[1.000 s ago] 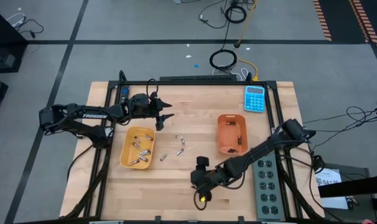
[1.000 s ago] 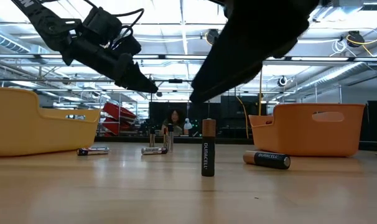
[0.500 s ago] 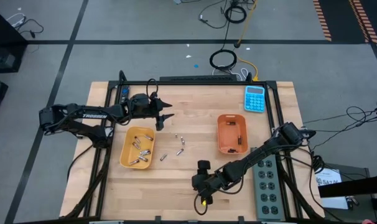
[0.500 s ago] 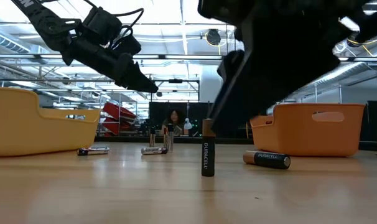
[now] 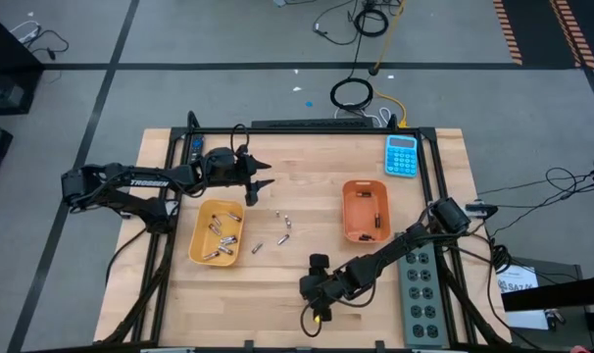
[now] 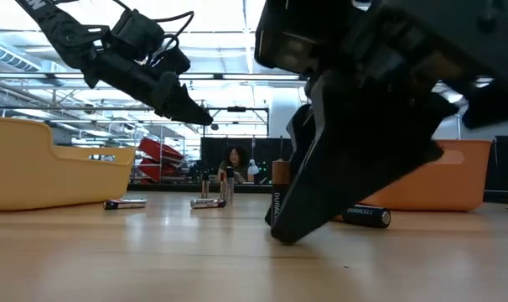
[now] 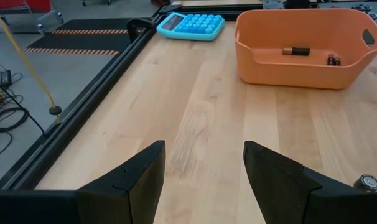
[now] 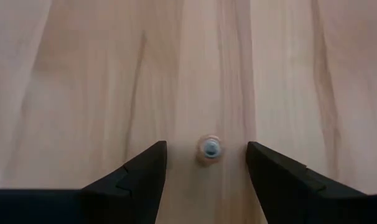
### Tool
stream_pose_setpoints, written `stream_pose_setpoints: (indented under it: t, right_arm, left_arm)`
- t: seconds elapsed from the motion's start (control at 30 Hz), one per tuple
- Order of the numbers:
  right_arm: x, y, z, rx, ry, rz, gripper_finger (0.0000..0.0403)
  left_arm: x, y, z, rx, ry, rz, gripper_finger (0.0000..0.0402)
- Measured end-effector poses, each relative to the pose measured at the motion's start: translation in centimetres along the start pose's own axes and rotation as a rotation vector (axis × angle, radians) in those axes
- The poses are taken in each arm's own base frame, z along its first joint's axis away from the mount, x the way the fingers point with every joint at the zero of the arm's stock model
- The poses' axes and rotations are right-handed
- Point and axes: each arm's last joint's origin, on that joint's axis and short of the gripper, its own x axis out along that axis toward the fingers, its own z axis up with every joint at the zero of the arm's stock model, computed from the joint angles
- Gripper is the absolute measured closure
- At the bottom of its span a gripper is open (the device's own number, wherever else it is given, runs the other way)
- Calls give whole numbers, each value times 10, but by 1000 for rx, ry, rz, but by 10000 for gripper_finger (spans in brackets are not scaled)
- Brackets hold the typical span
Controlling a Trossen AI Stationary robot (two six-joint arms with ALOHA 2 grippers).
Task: Sort batteries
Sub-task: Put the black-brown battery into the orange bin
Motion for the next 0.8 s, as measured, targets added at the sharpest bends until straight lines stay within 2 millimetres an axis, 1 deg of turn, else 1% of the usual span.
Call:
stream_pose_setpoints:
  t: [0.1,0.17,0.27,0.4,0.43,0.47,0.57,0.63,0.7,0.8]
  right_arm:
    - [1,-2,0,3,2,-3,206]
    - [1,-3,1,5,2,-5,228]
    - [2,-5,1,5,3,-10,277]
    - [2,-7,2,-19,6,-6,362]
    - [2,-7,2,-31,12,1,378]
    - [2,-7,2,-42,16,3,386]
    - [-2,-10,2,-60,41,-17,386]
    - [-13,-15,2,-85,81,-67,388]
    - [-31,-23,6,-107,96,-144,389]
    - [-70,-35,21,-106,49,-262,389]
  left_arm:
    - [0,0,0,0,0,0,174]
    - [0,0,0,0,-1,0,174]
    - [0,0,0,0,0,0,174]
    - [0,0,0,0,-1,1,174]
    - [0,0,0,0,-1,0,174]
    - [0,0,0,0,-1,0,174]
    - [0,0,2,3,-22,4,174]
    - [0,1,5,7,-55,11,174]
    - [-1,2,10,21,-99,20,174]
    - [-1,3,16,49,-161,34,174]
